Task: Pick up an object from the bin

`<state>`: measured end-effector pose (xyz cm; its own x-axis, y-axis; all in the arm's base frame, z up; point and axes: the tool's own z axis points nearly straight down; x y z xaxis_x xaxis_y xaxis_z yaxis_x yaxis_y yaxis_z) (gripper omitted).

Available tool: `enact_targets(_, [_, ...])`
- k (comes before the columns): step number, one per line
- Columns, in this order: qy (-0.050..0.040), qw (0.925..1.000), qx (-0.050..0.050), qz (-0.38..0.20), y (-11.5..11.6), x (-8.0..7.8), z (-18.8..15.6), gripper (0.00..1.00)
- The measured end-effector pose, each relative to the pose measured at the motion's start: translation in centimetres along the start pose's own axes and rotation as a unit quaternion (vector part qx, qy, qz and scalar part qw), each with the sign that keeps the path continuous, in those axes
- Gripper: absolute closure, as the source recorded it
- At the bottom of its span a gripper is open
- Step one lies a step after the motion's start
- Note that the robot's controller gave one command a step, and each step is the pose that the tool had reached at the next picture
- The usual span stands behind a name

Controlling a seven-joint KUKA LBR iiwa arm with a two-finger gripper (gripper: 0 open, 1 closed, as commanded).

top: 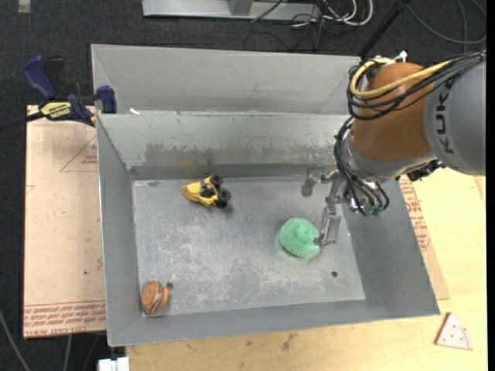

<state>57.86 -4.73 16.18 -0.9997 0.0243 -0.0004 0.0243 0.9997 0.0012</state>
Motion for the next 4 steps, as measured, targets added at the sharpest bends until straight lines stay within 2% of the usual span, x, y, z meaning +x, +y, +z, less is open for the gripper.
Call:
enact_targets(1, [-0.0004, 1.0, 0.0, 0.008, -0.7, 1.0, 0.3, 0.0])
enact_targets(2, [-0.0023, 0.9943, 0.0, 0.106, -0.2, 1.1, 8.5, 0.0])
enact_targets(3, [0.0, 0.995, 0.0, 0.1, -0.2, 2.3, 9.2, 1.0])
enact_targets(4, [0.0, 0.995, 0.0, 0.1, -0.2, 2.3, 9.2, 1.0])
